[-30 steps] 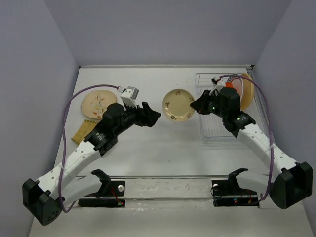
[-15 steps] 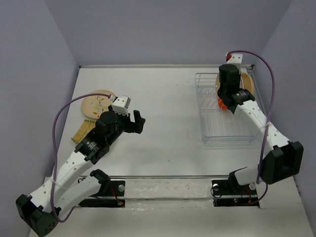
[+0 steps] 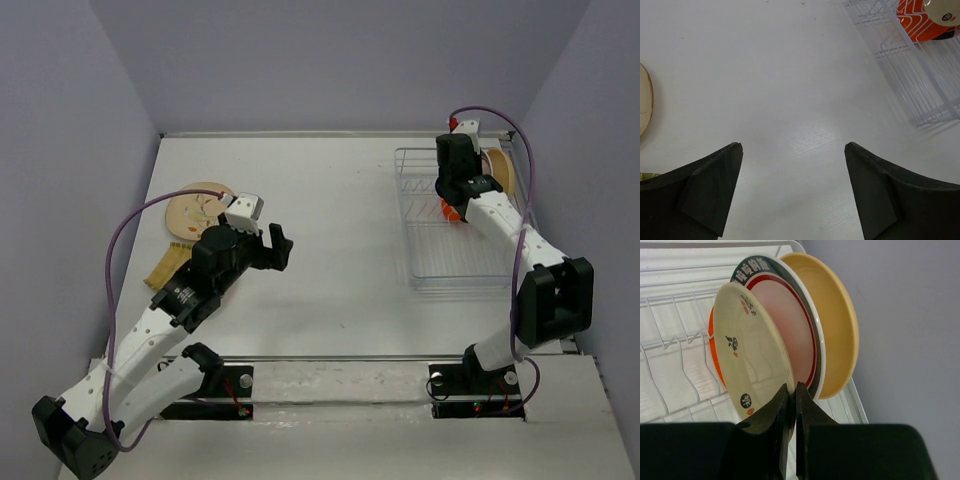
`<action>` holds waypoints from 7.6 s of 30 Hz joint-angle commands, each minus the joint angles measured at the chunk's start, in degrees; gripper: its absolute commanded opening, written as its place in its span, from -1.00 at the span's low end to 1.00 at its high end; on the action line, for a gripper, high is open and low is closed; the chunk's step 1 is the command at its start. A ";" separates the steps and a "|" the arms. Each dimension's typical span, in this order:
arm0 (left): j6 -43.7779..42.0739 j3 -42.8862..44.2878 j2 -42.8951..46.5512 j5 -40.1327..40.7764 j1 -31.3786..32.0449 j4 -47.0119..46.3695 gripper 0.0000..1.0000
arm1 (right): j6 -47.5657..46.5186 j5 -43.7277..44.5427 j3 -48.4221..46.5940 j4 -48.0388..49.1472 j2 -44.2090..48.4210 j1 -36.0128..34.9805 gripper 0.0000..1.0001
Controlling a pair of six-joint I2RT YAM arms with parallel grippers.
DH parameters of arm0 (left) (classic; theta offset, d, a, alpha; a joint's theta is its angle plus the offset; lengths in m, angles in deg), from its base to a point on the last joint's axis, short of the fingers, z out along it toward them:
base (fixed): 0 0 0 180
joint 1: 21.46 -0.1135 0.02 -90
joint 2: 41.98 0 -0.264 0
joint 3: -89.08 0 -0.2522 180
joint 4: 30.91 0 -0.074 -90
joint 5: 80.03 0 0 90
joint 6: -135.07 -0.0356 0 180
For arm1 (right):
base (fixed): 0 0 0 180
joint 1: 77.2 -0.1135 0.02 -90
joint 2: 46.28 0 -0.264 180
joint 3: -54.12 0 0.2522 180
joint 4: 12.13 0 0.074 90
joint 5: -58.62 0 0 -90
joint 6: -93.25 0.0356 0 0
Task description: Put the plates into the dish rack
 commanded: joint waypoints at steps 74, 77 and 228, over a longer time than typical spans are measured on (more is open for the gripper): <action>6.91 18.62 -64.82 -18.07 -56.51 -18.69 -0.88 | 26.42 -63.72 28.64 35.28 13.98 -12.26 0.43; 7.96 17.57 -63.68 -20.35 -56.51 -20.89 -0.88 | 26.68 -64.25 28.64 35.45 13.90 -12.26 0.42; 10.69 5.24 3.46 -28.63 -28.91 -17.82 0.98 | 32.99 -52.81 -0.88 26.03 -4.16 -29.29 0.53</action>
